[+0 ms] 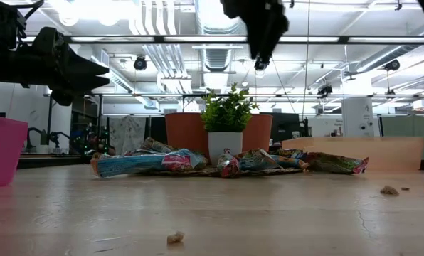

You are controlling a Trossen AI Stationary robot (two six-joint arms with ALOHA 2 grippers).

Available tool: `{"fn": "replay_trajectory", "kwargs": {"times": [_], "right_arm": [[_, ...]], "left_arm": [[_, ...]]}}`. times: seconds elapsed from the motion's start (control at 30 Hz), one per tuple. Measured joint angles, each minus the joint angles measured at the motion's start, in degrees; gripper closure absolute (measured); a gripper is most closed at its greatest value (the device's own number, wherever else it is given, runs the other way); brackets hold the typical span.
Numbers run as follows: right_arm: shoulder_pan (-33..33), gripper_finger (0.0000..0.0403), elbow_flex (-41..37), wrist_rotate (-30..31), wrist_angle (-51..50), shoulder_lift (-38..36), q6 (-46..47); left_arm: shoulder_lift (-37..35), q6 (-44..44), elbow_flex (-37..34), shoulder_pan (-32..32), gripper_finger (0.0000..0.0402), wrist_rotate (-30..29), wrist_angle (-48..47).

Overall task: Pick and place Granola Bars by type
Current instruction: Put the blue granola bar into the dark orange bin

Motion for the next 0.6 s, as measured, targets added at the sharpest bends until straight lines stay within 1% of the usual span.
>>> {"fn": "replay_trajectory", "kwargs": {"times": [0.1,0.2,0.37,0.5,0.6], "right_arm": [[2.08,0.0081,-6.96,2.20,1.85,-2.91,1.15],[3.83,0.0078,-14.11,5.10,6.32,-5.16,1.92],[5.09,0.0072,-25.22,5.70,16.64,-8.06,2.62],[5.06,0.0072,-31.54,5.72,22.15,-8.48,4.46],[4.56,0.0075,-34.82,7.61,25.62,-8.59,4.25]], "left_arm": [[0.01,0.00,-0.01,0.00,0.0228,0.02,0.01],[0.00,-0.01,-0.01,0.00,0.0228,0.02,0.01],[0.00,0.00,-0.02,0.00,0.0228,0.02,0.00],[0.01,0.00,-0.01,0.01,0.0228,0.01,0.02],[0.02,0.00,-0.02,0.02,0.0228,0.00,0.00]]}}
